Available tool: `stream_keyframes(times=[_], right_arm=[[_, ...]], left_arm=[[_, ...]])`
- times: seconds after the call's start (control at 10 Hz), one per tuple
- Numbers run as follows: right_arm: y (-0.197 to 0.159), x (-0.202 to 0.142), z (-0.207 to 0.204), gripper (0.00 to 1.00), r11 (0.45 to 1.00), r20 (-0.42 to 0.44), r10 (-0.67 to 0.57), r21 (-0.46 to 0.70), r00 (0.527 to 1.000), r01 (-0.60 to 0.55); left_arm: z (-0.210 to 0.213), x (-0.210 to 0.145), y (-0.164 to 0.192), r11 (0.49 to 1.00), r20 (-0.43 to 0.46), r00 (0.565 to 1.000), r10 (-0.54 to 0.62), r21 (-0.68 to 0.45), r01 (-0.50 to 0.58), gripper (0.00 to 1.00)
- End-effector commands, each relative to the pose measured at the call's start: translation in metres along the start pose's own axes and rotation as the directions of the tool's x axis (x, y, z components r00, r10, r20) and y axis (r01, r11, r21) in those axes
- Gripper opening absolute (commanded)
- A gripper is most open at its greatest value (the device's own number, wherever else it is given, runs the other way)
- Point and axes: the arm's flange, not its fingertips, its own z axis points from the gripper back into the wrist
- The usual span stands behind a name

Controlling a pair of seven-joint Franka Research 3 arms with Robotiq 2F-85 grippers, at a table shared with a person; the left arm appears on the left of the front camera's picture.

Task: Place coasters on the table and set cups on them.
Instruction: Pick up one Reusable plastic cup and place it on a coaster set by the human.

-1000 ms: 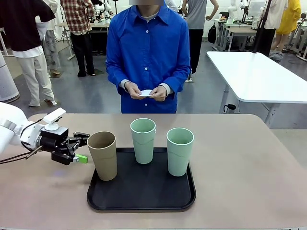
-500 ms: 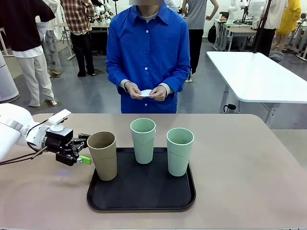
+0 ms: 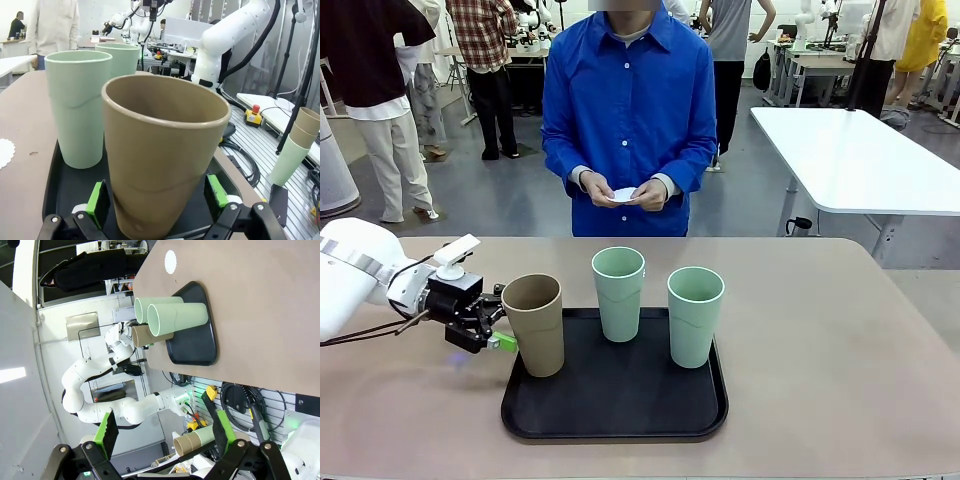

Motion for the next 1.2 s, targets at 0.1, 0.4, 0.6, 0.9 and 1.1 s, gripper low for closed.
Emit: stream_keyframes(times=[0.1, 0.4, 0.6, 0.9, 1.1], right_arm=[[0.000, 0.001, 0.000, 1.00, 1.000, -0.004, 0.003, 0.022, 1.000, -0.003], [0.000, 0.001, 0.000, 1.00, 1.000, -0.004, 0.003, 0.022, 1.000, -0.003], [0.000, 0.001, 0.000, 1.00, 1.000, -0.004, 0.003, 0.022, 1.000, -0.003], [0.000, 0.001, 0.000, 1.00, 1.000, -0.004, 0.003, 0.022, 1.000, -0.003], [0.000, 0.001, 0.000, 1.00, 1.000, -0.004, 0.003, 0.022, 1.000, -0.003]], left_arm=[[-0.010, -0.007, 0.006, 0.997, -0.047, 0.996, -0.072, -0.029, 0.071, 1.00], [-0.018, -0.010, 0.005, 0.993, -0.030, 0.994, -0.108, -0.049, 0.107, 1.00], [-0.017, -0.011, 0.006, 0.991, -0.011, 0.992, -0.126, -0.050, 0.125, 1.00], [-0.017, -0.011, 0.007, 0.991, 0.005, 0.991, -0.131, -0.039, 0.131, 1.00], [-0.021, -0.009, 0.009, 0.990, 0.008, 0.991, -0.137, -0.027, 0.137, 1.00]])
